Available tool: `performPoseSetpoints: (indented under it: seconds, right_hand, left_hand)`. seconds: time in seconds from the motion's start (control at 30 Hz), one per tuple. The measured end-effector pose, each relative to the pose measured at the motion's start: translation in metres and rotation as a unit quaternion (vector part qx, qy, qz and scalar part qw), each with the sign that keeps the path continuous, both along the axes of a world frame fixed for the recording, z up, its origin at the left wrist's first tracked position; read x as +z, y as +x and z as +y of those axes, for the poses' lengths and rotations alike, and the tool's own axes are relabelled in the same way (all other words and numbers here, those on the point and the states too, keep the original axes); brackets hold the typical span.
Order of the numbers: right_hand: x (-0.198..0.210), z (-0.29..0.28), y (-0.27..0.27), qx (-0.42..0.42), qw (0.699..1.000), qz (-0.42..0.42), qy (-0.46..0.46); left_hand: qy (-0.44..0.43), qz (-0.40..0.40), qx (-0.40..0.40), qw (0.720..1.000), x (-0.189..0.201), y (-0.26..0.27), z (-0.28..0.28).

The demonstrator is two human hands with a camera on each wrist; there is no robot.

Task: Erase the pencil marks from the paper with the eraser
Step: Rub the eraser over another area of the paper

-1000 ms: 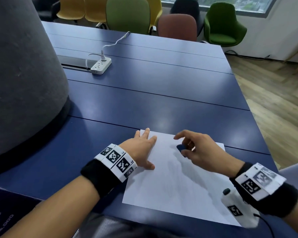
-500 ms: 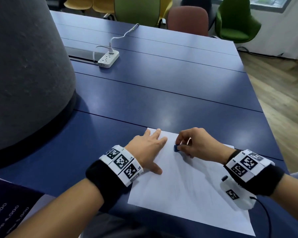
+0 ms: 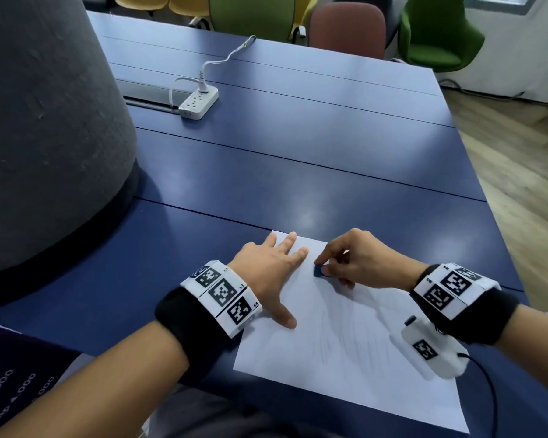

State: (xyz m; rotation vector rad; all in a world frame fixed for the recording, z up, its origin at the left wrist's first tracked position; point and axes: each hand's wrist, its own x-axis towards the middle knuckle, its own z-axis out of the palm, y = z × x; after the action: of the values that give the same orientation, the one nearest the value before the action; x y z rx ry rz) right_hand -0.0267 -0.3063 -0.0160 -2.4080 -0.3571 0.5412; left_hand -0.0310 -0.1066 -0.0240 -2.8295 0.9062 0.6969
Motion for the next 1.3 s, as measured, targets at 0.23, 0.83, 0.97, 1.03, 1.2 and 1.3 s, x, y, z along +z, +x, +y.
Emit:
performPoseSetpoints:
  seconds: [0.23,0.83,0.97,1.03,1.2,1.3]
  right_hand:
    - [-0.004,0.001,-0.003,-0.040,0.999,-0.011,0.035]
    - [-0.004,0.001,-0.011,-0.061,0.998,-0.021,0.012]
    - [-0.001,0.007,-0.034,0.011,0.999,0.029,0.009]
    - [0.000,0.004,-0.025,0.001,1.000,0.016,-0.013]
    - [-0.005,-0.005,-0.007,-0.072,0.997,-0.029,0.001]
    - [-0.001,0.000,-0.024,-0.004,1.000,0.024,-0.010]
  left_hand:
    - [0.014,-0.004,-0.002,1.000,0.000,-0.001,-0.001]
    - [0.021,-0.010,-0.005,1.000,0.000,-0.001,-0.001]
    - [0.019,-0.004,-0.004,1.000,0.000,-0.001,0.000]
    - [0.016,-0.006,-0.002,1.000,0.000,-0.001,-0.001]
    - [0.016,-0.008,0.006,1.000,0.000,-0.001,-0.001]
    - [0.019,-0.009,0.003,1.000,0.000,-0.001,-0.001]
